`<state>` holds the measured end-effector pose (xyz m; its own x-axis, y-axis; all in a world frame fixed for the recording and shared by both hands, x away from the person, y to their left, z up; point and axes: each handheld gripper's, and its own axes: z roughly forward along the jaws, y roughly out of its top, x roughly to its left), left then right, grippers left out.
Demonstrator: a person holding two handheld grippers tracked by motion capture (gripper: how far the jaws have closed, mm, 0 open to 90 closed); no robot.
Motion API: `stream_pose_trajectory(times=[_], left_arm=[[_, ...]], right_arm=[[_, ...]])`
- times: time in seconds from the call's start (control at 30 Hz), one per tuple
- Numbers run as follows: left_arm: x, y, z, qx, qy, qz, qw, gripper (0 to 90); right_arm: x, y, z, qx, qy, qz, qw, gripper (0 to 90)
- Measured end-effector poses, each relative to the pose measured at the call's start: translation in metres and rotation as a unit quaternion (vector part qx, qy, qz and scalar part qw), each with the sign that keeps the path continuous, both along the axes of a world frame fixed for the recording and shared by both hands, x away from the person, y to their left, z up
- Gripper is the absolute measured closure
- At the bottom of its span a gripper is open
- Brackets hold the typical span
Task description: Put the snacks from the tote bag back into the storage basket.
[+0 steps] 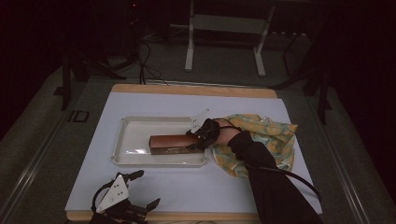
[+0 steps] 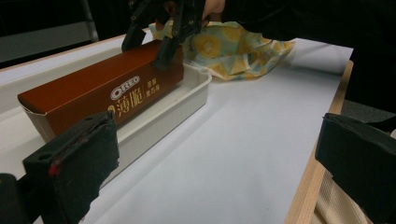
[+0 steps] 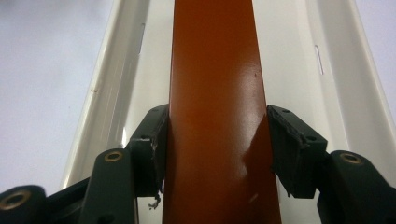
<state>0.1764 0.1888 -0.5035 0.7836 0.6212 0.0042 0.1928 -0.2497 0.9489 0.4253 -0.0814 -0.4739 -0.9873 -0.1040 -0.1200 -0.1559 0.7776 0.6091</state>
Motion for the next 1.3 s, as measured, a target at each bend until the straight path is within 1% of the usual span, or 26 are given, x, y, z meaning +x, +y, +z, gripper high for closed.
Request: stream_pose_trajectory(times=[0.27, 0.43, 0.57, 0.6, 0.63, 0.7, 0.73, 0.77, 0.83, 0.9, 1.0, 1.13, 1.17, 1.2, 1.23, 1.3], left_arm=[[0.000, 0.000, 0.000, -0.003, -0.001, -0.001, 1.0000, 0.0], [0.000, 0.000, 0.000, -0.002, -0.001, -0.001, 1.0000, 0.0], [0.000, 0.000, 0.000, -0.002, -0.001, -0.002, 1.0000, 0.0], [0.000, 0.000, 0.000, -0.002, -0.001, -0.002, 1.0000, 0.0], [0.000, 0.000, 0.000, -0.002, -0.001, -0.002, 1.0000, 0.0], [0.000, 0.000, 0.000, -0.001, 0.000, -0.002, 1.0000, 0.0], [0.000, 0.000, 0.000, -0.001, 0.000, -0.003, 1.0000, 0.0], [0.000, -0.001, 0.000, 0.000, 0.000, -0.003, 1.0000, 0.0], [0.000, -0.001, 0.000, -0.001, 0.000, -0.004, 1.0000, 0.0], [0.000, -0.001, 0.000, -0.001, 0.001, -0.004, 1.0000, 0.0], [0.000, -0.001, 0.000, 0.001, 0.002, -0.006, 1.0000, 0.0], [0.001, -0.001, 0.000, 0.000, 0.002, -0.004, 1.0000, 0.0], [0.001, -0.001, 0.000, 0.001, 0.001, -0.004, 1.0000, 0.0], [0.001, -0.001, 0.000, 0.000, 0.003, -0.004, 1.0000, 0.0], [0.001, -0.001, 0.000, 0.000, 0.003, -0.004, 1.0000, 0.0], [0.001, -0.001, 0.000, 0.001, 0.003, -0.004, 1.0000, 0.0]], right_arm=[[0.000, 0.002, -0.009, -0.010, 0.003, -0.002, 0.9999, 42.5], [0.000, 0.003, -0.009, -0.012, 0.004, -0.004, 0.9999, 41.7], [-0.003, 0.004, -0.007, -0.013, -0.007, -0.001, 0.9999, 40.3], [-0.004, 0.004, -0.007, -0.011, -0.011, 0.000, 0.9999, 40.1], [-0.005, 0.004, -0.005, -0.007, -0.012, -0.001, 0.9999, 39.8], [-0.005, 0.004, -0.002, -0.006, -0.013, -0.004, 0.9999, 39.0], [-0.005, 0.003, 0.000, -0.005, -0.012, -0.005, 0.9999, 38.8], [-0.005, 0.003, 0.001, -0.005, -0.008, -0.008, 0.9999, 36.7], [-0.003, 0.001, 0.004, -0.007, -0.008, -0.015, 0.9998, 36.6], [-0.003, 0.000, 0.007, -0.006, -0.001, -0.020, 0.9998, 36.5], [-0.004, -0.002, 0.012, 0.005, 0.005, -0.020, 0.9998, 36.5], [-0.007, -0.003, 0.019, 0.007, 0.008, -0.022, 0.9997, 36.5], [-0.008, -0.004, 0.021, 0.009, 0.011, -0.020, 0.9997, 35.9], [-0.009, -0.005, 0.023, 0.010, 0.014, -0.022, 0.9996, 33.2], [-0.009, -0.006, 0.026, 0.012, 0.019, -0.026, 0.9994, 30.4], [-0.009, -0.008, 0.030, 0.013, 0.023, -0.034, 0.9991, 27.0]])
